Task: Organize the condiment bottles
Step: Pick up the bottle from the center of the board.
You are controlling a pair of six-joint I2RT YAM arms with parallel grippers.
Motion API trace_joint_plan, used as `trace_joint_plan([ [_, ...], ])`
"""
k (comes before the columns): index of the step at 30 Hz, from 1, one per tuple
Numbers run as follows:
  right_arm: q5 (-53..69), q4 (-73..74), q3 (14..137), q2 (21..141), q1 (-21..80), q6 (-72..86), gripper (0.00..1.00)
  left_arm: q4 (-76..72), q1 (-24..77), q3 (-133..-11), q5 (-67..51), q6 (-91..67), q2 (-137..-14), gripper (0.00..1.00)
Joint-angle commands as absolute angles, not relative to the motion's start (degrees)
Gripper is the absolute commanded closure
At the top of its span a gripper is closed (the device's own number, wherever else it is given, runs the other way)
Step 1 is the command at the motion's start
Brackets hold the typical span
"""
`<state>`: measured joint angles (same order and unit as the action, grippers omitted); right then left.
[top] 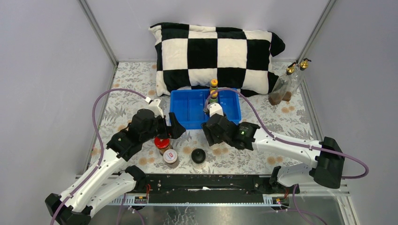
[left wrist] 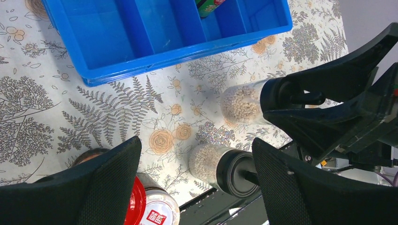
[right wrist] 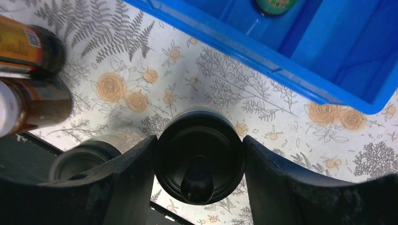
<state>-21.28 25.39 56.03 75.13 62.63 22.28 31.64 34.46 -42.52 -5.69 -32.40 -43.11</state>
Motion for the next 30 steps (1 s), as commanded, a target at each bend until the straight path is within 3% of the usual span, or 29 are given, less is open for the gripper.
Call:
trace_joint_plan([
  [1,-21.42,25.72,63.44,76.82,63.11,20.13,0.38,28.08,34.72,-41.47,-5.78,-31.6,-42.41,0.08],
  [30,-22.41,29.87,89.45,91.12,61.39,11.61,0.38,27.36,34.72,-40.81,-6.42,-31.26,-41.49,0.08],
])
